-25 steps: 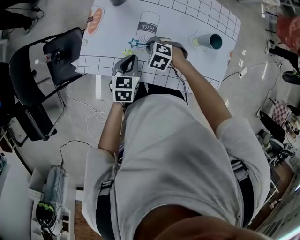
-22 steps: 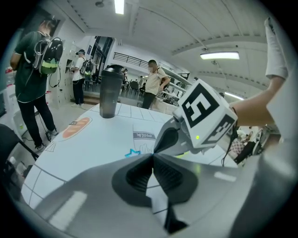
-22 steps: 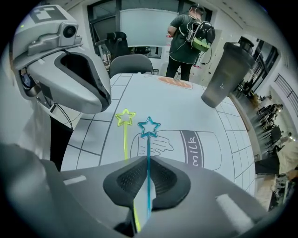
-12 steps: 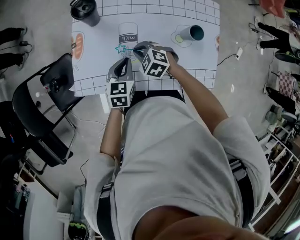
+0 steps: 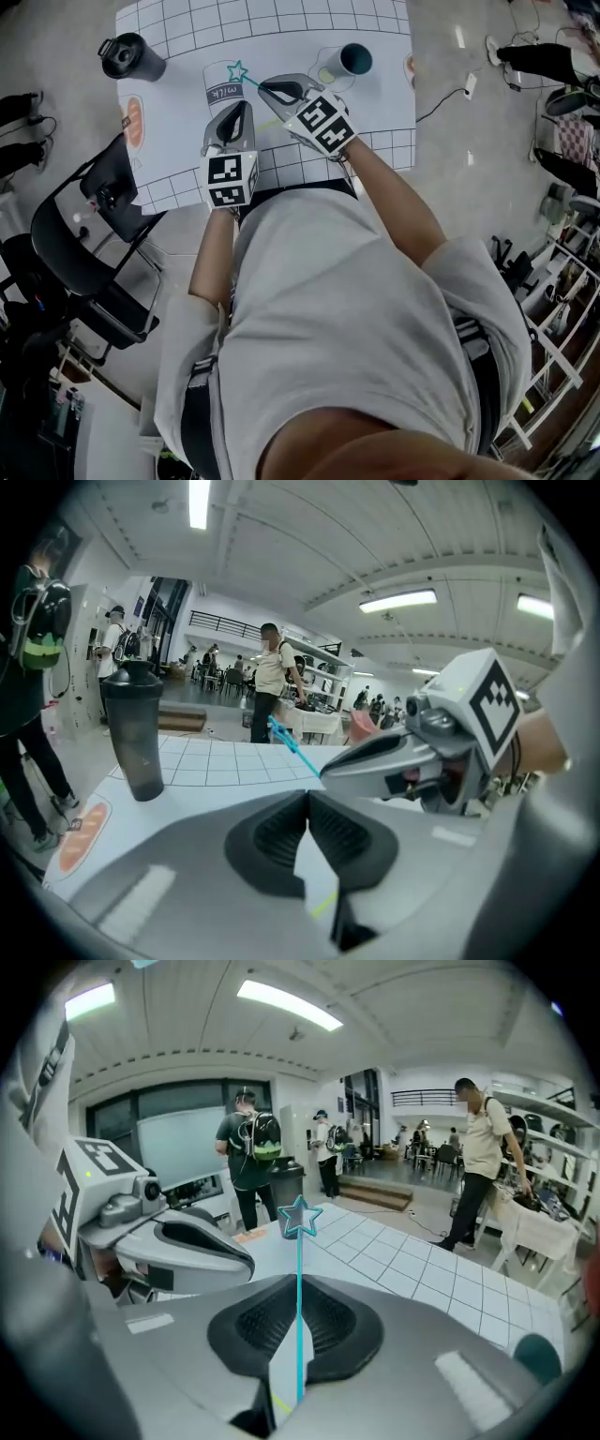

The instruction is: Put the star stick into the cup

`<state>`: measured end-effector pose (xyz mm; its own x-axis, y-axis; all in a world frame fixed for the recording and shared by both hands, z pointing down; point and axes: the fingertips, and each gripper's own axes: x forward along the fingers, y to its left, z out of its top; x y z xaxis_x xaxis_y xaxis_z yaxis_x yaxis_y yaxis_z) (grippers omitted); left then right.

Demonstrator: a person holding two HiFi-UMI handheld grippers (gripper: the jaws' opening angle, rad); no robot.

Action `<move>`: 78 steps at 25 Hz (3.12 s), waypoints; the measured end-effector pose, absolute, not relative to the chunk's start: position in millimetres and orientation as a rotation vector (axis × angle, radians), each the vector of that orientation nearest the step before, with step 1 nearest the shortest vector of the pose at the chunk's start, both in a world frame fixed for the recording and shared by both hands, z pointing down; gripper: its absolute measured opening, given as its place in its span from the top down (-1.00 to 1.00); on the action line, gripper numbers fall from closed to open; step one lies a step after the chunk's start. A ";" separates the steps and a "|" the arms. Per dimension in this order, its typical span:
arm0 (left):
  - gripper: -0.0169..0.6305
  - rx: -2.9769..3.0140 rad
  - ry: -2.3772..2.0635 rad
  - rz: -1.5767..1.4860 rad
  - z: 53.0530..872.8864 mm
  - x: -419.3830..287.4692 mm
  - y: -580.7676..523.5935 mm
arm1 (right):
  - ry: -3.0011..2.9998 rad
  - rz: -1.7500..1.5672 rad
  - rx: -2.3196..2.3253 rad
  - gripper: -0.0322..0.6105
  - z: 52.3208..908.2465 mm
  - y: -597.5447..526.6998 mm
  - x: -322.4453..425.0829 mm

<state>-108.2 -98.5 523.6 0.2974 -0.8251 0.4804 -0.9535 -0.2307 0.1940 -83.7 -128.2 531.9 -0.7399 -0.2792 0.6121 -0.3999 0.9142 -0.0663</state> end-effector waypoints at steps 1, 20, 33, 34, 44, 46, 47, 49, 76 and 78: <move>0.93 2.130 -1.579 0.385 522.6 -104.5 -101.7 | -2.469 0.286 0.518 0.85 526.5 -132.8 -78.5; 0.93 2.297 -1.455 0.360 491.2 -32.8 -154.7 | -2.721 0.384 1.152 0.85 401.7 -205.6 35.1; 0.93 2.314 -1.418 0.370 487.0 3.9 -178.9 | -2.711 0.252 1.316 0.85 396.7 -253.1 86.2; 0.93 2.305 -1.418 0.377 489.6 3.7 -178.4 | -2.701 0.248 1.321 0.85 402.2 -254.7 89.4; 0.93 2.232 -1.419 0.435 516.2 -9.4 -164.0 | -2.594 0.374 1.391 0.85 453.5 -248.6 114.3; 0.93 2.229 -1.412 0.447 519.1 -10.4 -161.7 | -2.566 0.458 1.428 0.85 465.0 -249.1 120.2; 0.93 2.229 -1.409 0.451 520.1 -10.6 -160.7 | -2.550 0.503 1.444 0.85 471.3 -249.9 122.8; 0.93 2.228 -1.406 0.457 521.7 -11.2 -158.7 | -2.509 0.584 1.464 0.85 484.9 -251.8 127.1; 0.93 1.976 -1.612 0.417 548.2 -116.6 -75.8 | -2.517 -0.020 0.438 0.90 482.3 -135.1 -55.6; 0.93 1.904 -1.677 0.408 551.5 -137.1 -61.7 | -2.462 -0.066 0.252 0.90 500.7 -113.8 -82.2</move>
